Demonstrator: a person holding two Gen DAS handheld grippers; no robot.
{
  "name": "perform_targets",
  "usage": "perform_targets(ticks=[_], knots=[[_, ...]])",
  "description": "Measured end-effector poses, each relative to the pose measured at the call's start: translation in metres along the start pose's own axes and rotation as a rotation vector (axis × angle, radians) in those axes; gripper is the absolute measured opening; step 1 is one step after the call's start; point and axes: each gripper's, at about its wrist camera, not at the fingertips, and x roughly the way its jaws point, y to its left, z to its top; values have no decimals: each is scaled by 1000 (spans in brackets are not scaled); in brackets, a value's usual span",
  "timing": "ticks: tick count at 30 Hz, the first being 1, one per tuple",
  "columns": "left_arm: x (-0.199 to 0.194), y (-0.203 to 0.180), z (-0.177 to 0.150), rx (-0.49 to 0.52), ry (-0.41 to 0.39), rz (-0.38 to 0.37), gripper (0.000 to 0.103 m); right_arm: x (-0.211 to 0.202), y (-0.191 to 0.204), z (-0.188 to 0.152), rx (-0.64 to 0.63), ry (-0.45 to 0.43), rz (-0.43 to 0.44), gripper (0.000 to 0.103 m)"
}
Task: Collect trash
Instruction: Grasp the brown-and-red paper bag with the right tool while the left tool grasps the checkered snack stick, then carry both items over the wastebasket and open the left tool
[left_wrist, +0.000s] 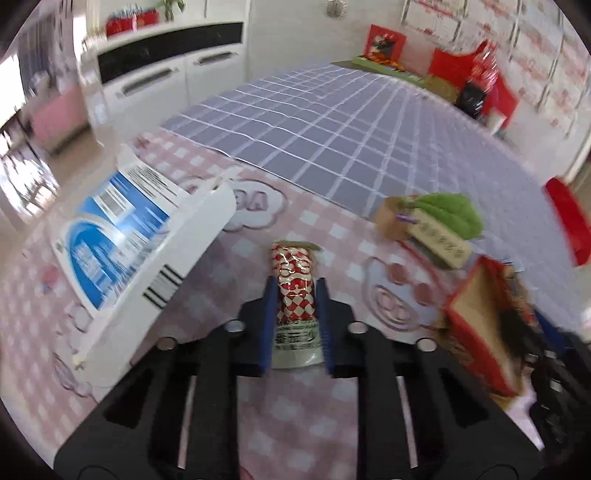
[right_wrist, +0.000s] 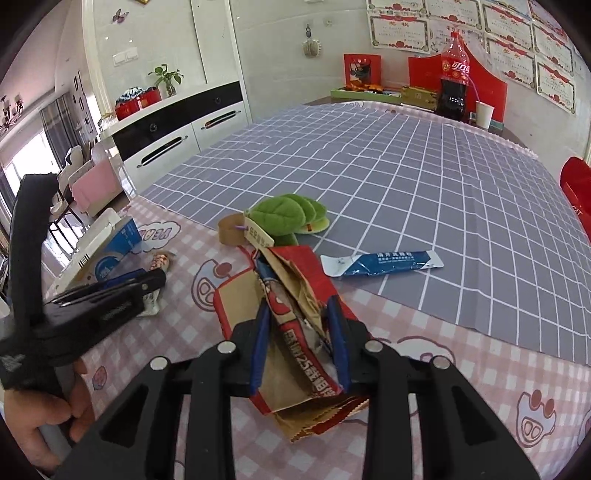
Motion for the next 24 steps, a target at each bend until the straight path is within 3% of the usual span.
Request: perform_targets(ticks=[14,24], knots=[[-70,7,-22,0,-91,-141,9,-31,16,-4,20,-62,59,26],[-139,27,-30,-7,-201,-194,9,-73,64,-3,-37,-124,100,26]])
